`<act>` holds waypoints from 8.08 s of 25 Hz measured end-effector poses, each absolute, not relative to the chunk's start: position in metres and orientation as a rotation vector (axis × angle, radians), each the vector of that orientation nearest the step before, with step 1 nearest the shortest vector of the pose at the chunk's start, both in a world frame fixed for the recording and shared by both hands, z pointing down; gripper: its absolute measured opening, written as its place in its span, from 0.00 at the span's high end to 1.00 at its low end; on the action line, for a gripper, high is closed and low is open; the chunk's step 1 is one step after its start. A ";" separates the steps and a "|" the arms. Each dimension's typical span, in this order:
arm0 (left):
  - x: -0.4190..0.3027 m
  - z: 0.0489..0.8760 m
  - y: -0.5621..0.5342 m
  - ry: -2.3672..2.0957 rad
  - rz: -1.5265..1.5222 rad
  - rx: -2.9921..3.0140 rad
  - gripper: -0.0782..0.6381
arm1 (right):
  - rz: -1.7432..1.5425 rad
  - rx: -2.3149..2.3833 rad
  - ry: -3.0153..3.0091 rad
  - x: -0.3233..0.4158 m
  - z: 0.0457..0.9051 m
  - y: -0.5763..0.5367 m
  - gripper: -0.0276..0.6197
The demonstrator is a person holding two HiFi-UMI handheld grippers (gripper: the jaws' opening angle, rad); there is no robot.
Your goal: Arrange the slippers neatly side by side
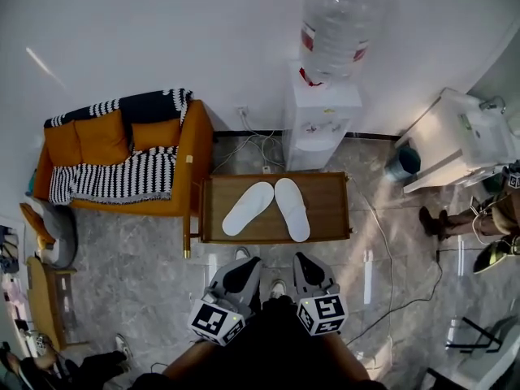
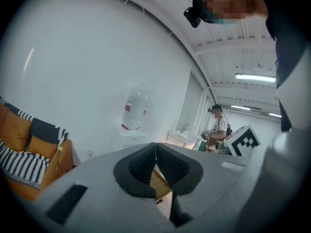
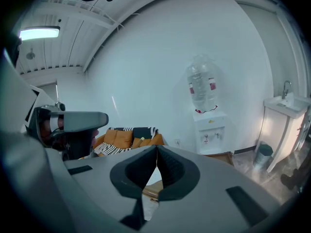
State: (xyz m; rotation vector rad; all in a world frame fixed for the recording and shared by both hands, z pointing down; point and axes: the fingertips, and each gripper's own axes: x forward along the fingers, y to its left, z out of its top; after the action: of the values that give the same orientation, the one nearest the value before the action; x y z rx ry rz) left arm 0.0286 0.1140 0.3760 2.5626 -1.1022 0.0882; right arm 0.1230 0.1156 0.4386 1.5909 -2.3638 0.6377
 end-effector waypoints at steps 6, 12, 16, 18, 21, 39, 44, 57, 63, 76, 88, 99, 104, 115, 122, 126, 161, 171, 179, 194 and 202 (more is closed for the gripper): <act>0.013 0.375 0.065 -1.002 0.106 2.576 0.87 | 0.676 1.658 -2.284 0.110 0.441 0.075 0.94; -0.003 0.382 0.026 -0.948 0.114 2.575 0.87 | 0.700 1.666 -2.207 0.101 0.457 0.035 0.93; -0.002 0.387 0.012 -0.953 0.122 2.554 0.87 | 0.721 1.622 -2.179 0.106 0.472 0.018 0.93; 0.002 0.389 0.004 -0.966 0.124 2.550 0.87 | 0.729 1.595 -2.179 0.109 0.479 0.008 0.93; 0.007 0.391 -0.009 -1.001 0.123 2.540 0.87 | 0.739 1.536 -2.182 0.111 0.491 -0.005 0.93; 0.039 0.416 -0.041 -1.037 0.209 2.501 0.87 | 0.778 1.264 -1.922 0.152 0.647 -0.045 0.84; 0.039 0.429 -0.043 -1.022 0.226 2.473 0.87 | 0.795 1.221 -1.868 0.160 0.687 -0.052 0.83; 0.038 0.443 -0.050 -1.006 0.254 2.439 0.87 | 0.871 1.171 -1.742 0.174 0.751 -0.065 0.81; 0.032 0.447 -0.052 -1.018 0.248 2.426 0.87 | 0.887 1.150 -1.717 0.175 0.763 -0.063 0.82; 0.029 0.449 -0.053 -1.023 0.242 2.410 0.87 | 0.879 1.171 -1.720 0.172 0.758 -0.065 0.91; 0.030 0.445 -0.049 -1.017 0.220 2.423 0.87 | 0.973 1.280 -1.710 0.184 0.739 -0.057 0.92; 0.027 0.445 -0.045 -1.016 0.224 2.423 0.87 | 1.000 1.330 -1.679 0.196 0.743 -0.061 0.92; 0.025 0.447 -0.045 -1.021 0.228 2.415 0.87 | 1.048 1.366 -1.656 0.201 0.748 -0.062 0.92; 0.024 0.449 -0.047 -1.020 0.235 2.414 0.87 | 1.077 1.373 -1.628 0.206 0.758 -0.062 0.92; 0.021 0.450 -0.046 -1.025 0.236 2.410 0.87 | 1.079 1.368 -1.625 0.203 0.762 -0.061 0.92; 0.019 0.450 -0.045 -1.025 0.233 2.404 0.87 | 1.087 1.376 -1.628 0.203 0.764 -0.061 0.91; -0.060 0.428 -0.060 -1.119 0.134 2.466 0.87 | 0.963 1.583 -1.979 0.088 0.635 -0.088 0.93; -0.080 0.443 -0.063 -1.085 0.159 2.458 0.87 | 1.105 1.536 -1.915 0.052 0.677 -0.076 0.92; -0.086 0.451 -0.065 -1.062 0.166 2.450 0.87 | 1.169 1.468 -1.867 0.036 0.708 -0.071 0.92; -0.094 0.469 -0.071 -1.044 0.190 2.412 0.87 | 1.337 1.386 -1.725 0.032 0.771 -0.055 0.81; -0.103 0.475 -0.071 -1.062 0.195 2.392 0.87 | 1.372 1.361 -1.688 0.027 0.789 -0.051 0.79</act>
State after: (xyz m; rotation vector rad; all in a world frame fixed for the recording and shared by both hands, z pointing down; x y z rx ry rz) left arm -0.1031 -0.0712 0.4750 2.3924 -1.0625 0.1951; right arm 0.0273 -0.0508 0.7887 1.3607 -1.6881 1.3717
